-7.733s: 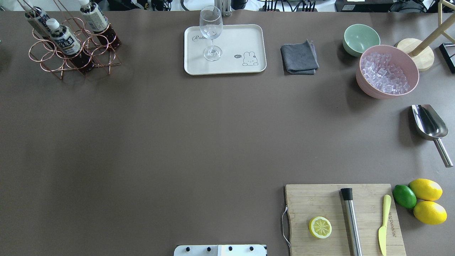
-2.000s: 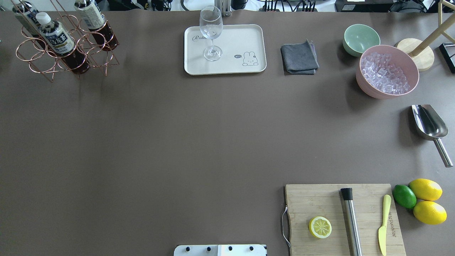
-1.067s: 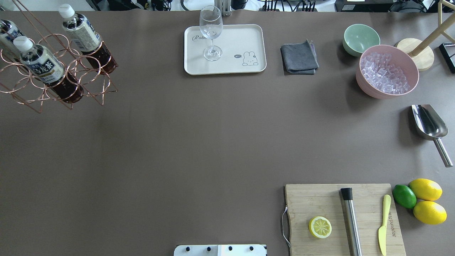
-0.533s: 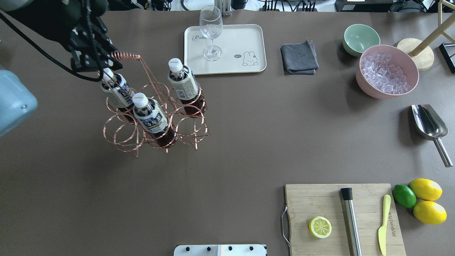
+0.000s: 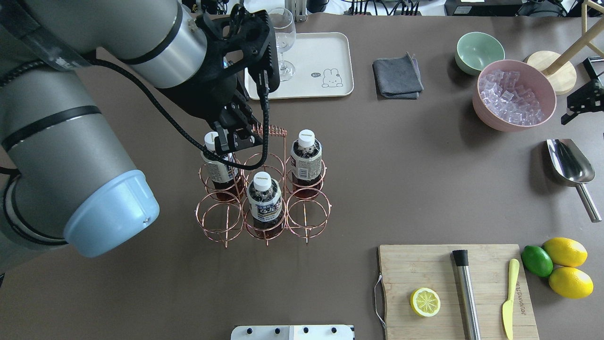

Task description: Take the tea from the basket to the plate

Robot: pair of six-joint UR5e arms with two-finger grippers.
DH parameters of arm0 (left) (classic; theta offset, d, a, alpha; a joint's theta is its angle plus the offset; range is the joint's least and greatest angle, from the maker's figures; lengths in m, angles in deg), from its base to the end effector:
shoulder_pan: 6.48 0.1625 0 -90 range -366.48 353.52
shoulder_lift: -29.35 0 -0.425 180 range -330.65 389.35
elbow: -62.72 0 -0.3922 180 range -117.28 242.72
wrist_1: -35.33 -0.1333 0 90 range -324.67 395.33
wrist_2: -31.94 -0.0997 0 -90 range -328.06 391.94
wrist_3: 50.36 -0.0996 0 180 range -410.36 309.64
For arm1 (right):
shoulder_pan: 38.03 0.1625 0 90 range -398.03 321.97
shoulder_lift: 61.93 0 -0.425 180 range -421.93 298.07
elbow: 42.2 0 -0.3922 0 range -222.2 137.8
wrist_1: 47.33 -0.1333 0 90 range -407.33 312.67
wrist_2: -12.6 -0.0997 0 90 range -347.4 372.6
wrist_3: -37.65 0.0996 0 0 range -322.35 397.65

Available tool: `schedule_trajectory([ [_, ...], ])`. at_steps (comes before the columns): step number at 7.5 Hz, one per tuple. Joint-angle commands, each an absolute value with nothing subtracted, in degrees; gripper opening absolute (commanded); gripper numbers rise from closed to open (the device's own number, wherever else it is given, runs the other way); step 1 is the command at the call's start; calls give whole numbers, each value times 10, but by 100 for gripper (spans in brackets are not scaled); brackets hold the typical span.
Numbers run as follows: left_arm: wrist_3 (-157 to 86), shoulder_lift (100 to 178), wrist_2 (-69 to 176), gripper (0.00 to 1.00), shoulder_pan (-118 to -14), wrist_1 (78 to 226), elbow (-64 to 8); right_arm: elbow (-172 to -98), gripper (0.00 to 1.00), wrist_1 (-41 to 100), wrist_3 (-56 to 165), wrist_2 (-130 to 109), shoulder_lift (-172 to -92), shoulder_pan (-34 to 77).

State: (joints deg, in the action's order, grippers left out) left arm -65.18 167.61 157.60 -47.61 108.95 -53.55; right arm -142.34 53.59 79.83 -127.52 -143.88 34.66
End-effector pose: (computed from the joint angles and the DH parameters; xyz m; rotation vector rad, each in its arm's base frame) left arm 0.3596 -0.4139 0.0255 0.8342 0.8968 1.2957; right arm -0.1061 -0.5316 0.5116 -0.3321 -0.8218 0.3500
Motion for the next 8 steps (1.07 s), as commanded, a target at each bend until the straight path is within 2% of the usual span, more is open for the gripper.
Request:
schedule_trajectory([
  [1, -649, 1676, 1569, 0, -452, 1119, -518, -1416, 100, 539, 902, -1274, -1396, 307],
  [5, -620, 1680, 1539, 0, -409, 1179, -475, -1409, 100, 540, 981, -1274, -1351, 242],
  [8, -620, 1681, 1541, 0, -414, 1175, -498, -1413, 100, 539, 1046, -1288, -1309, 232],
])
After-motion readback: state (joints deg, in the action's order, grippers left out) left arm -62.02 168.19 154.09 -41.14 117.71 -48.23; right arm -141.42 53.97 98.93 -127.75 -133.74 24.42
